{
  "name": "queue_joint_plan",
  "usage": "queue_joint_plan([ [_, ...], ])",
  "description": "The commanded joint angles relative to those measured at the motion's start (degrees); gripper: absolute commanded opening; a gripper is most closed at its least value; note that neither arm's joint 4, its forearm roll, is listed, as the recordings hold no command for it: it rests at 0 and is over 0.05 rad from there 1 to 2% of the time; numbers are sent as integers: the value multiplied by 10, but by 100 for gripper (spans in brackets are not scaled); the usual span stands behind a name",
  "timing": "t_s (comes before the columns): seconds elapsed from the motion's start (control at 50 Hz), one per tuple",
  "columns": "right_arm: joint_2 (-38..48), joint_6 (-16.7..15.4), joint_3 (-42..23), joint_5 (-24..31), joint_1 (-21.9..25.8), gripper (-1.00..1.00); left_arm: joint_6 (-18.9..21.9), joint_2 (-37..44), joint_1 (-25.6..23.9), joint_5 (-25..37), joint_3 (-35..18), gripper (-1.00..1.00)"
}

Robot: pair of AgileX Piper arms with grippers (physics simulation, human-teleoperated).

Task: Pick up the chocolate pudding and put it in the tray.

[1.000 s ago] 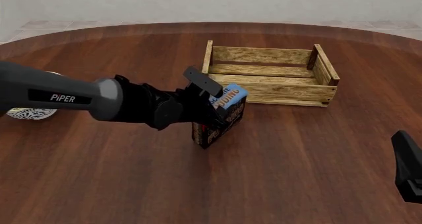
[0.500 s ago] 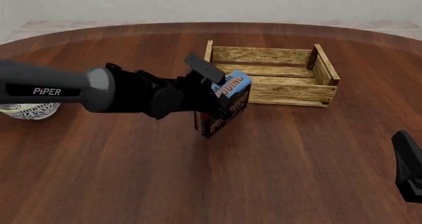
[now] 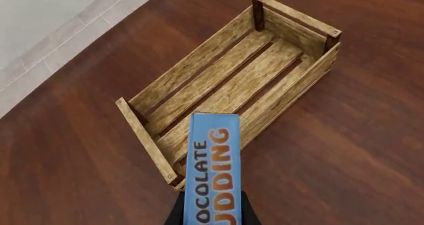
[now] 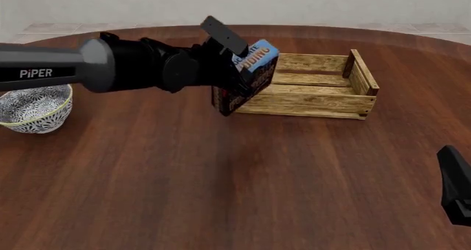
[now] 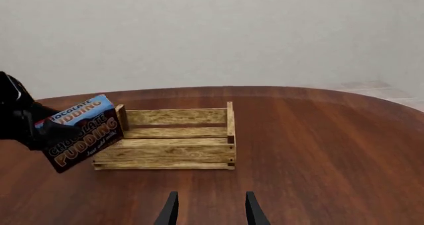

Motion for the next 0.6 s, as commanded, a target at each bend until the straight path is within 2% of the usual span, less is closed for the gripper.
queue_joint_plan([
  [0.02, 3, 3, 0, -2, -1, 100, 55, 15, 14, 19, -60, -100],
  [0.32, -1, 2, 0, 1, 0, 100, 95, 57, 34, 36, -151, -100],
  [0.6, -1, 2, -1, 2, -2, 100, 82, 73, 2, 46, -215, -100],
])
